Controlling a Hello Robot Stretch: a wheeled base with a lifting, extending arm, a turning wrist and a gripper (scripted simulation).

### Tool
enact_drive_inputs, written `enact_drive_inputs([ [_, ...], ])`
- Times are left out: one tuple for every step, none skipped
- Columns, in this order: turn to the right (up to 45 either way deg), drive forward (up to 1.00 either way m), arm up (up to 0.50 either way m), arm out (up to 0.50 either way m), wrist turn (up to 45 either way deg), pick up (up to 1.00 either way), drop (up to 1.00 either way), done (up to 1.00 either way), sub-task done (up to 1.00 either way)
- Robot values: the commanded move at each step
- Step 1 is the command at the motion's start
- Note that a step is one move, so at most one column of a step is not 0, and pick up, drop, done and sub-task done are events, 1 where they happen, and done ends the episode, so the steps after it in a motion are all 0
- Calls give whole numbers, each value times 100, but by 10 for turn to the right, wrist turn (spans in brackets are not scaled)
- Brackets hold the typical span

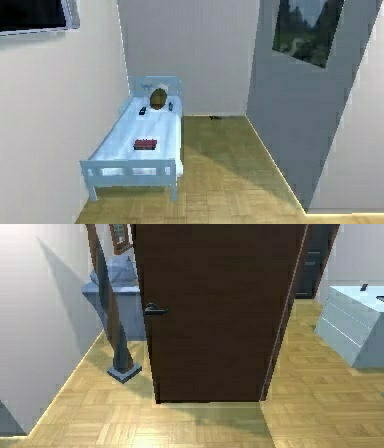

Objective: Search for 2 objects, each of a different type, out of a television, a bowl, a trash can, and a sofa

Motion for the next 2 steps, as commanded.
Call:
enact_drive_inputs([
  [-90, 0, 0, 0, 0, 0, 0, 0, 0],
  [0, 10, 0, 0, 0, 0, 0, 0, 0],
])
